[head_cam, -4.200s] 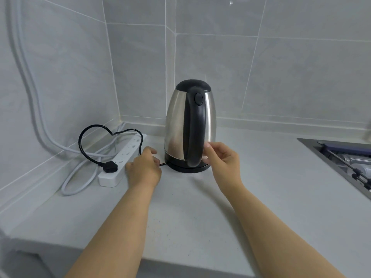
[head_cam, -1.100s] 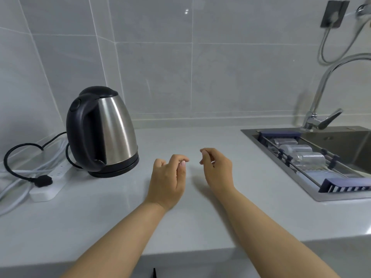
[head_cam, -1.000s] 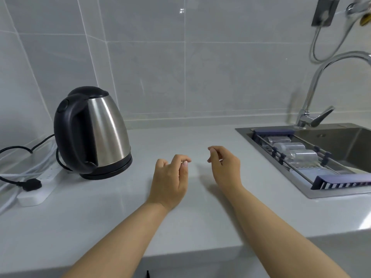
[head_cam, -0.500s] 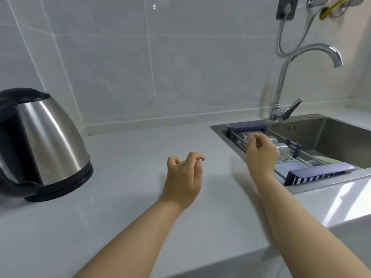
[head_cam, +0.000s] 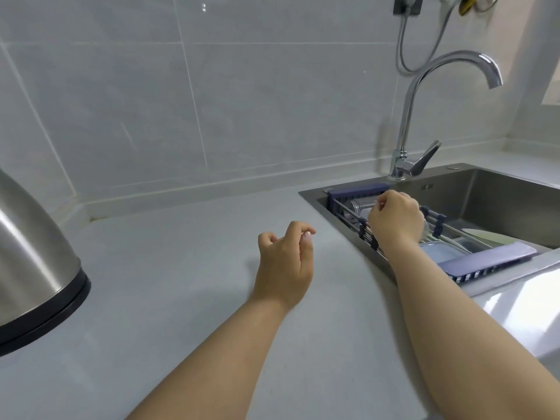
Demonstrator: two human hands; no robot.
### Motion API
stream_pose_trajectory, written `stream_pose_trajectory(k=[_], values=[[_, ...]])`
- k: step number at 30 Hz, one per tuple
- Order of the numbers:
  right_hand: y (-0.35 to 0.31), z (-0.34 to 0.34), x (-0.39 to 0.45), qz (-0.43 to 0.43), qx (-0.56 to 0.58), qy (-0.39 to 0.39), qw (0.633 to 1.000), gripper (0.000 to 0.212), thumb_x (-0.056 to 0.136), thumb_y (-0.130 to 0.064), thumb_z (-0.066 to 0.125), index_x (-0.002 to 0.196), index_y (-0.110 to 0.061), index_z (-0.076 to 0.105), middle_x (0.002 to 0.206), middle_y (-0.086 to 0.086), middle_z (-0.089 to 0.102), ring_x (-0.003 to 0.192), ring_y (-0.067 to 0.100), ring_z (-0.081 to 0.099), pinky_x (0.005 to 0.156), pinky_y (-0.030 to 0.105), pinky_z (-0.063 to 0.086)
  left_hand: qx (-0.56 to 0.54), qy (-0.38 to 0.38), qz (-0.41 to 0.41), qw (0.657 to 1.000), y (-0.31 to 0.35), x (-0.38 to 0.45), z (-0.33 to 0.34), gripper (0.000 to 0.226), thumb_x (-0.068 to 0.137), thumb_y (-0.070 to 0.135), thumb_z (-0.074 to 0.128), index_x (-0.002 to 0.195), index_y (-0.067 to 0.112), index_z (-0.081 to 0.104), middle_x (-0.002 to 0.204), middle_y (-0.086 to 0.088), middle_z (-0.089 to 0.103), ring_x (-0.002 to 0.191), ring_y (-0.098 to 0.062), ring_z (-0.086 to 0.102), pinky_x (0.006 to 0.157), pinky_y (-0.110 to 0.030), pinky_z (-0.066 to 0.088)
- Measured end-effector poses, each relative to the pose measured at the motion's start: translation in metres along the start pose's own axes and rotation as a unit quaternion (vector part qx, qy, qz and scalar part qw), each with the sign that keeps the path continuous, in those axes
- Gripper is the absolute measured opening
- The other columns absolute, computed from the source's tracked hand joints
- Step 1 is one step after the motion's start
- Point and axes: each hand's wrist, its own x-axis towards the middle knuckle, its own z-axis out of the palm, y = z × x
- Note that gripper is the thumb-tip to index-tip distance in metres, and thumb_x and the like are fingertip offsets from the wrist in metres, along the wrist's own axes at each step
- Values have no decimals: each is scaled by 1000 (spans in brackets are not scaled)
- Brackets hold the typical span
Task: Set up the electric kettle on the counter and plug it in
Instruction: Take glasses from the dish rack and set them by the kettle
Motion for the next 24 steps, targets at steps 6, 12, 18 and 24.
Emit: stream_pose_trajectory(k=[6,12,18,24], values=[[9,3,24,36,-105,-87,990,29,84,-10,58,112,-8,65,117,17,59,110,37,48,90,43,41,-29,-14,-32,999,-14,8,7,26,96,37,26,103,33,51,62,7,56,95,-19,38,82,-11,28],[22,0,29,116,-132,-140,974,30,84,-4,57,113,0,61,118,23,57,110,40,52,87,44,47,-45,-3,-28,999,-16,8,8,26,96,36,27,101,33,52,62,3,59,94,-21,41,84,-7,24],[22,-1,28,117,-95,-154,977,18,83,-8,61,100,0,64,94,19,58,83,36,58,69,37,47,-48,4,-16,999,-15,8,8,26,97,36,27,102,32,53,62,4,58,91,-21,46,85,-7,22],[20,-1,24,90,-137,-150,975,25,84,-3,58,109,0,61,105,22,63,93,39,61,74,39,49,-50,2,-16,999,-15,8,7,26,96,36,27,102,32,52,64,3,59,91,-17,44,84,-6,22]])
